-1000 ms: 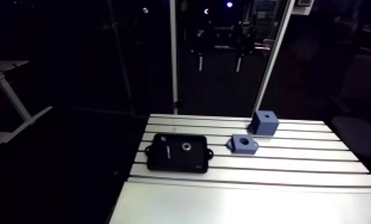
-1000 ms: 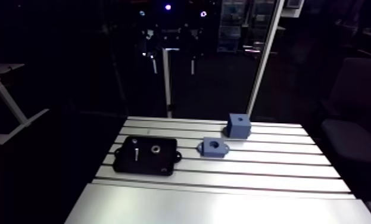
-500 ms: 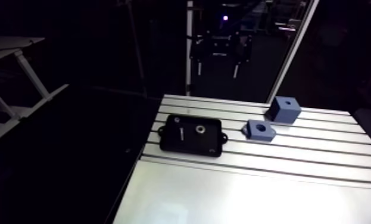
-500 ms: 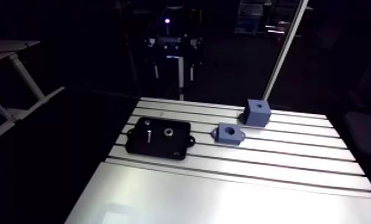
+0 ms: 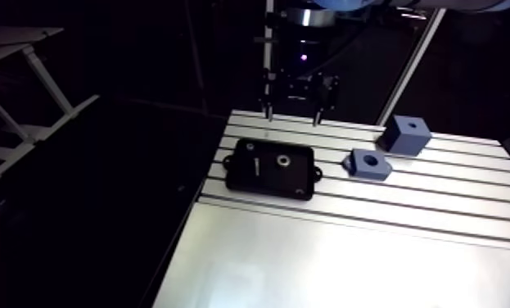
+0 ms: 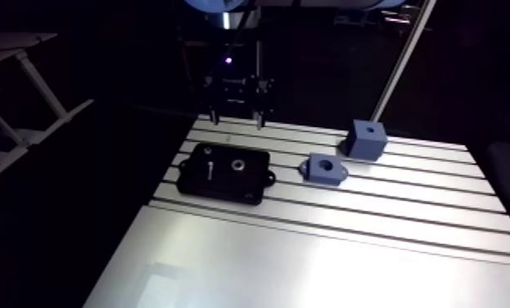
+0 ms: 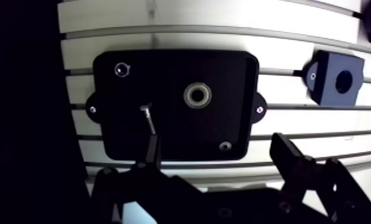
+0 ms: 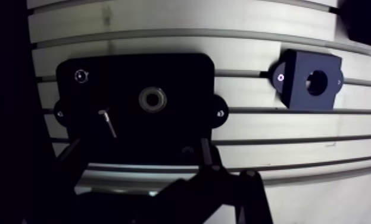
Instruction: Pick up the bearing and press it into the housing until flush.
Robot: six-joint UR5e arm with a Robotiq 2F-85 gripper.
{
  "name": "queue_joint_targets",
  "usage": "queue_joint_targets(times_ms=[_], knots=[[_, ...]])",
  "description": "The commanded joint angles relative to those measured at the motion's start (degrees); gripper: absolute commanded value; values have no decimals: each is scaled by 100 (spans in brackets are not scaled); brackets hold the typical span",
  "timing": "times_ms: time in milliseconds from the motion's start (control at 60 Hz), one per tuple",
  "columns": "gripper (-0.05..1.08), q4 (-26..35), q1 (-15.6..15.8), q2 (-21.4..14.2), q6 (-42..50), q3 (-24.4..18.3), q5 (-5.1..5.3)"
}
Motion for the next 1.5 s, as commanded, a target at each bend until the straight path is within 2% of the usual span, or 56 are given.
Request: queue_joint_targets(times_ms=[17, 383, 667, 883, 917, 1050, 1317, 1500], knots=[[1, -372, 4, 204, -15, 196, 12], [1, -712, 11, 532, -49, 248, 20], [3, -948, 11, 655, -122, 346, 46], [8, -1040, 11, 753, -173, 365, 46], [13, -1078, 11, 755, -166, 373, 46], [19, -1098, 19, 755, -173, 374, 55], [28, -1106, 70, 834, -205, 409, 55], [28, -1115, 82, 859, -216, 409, 46]])
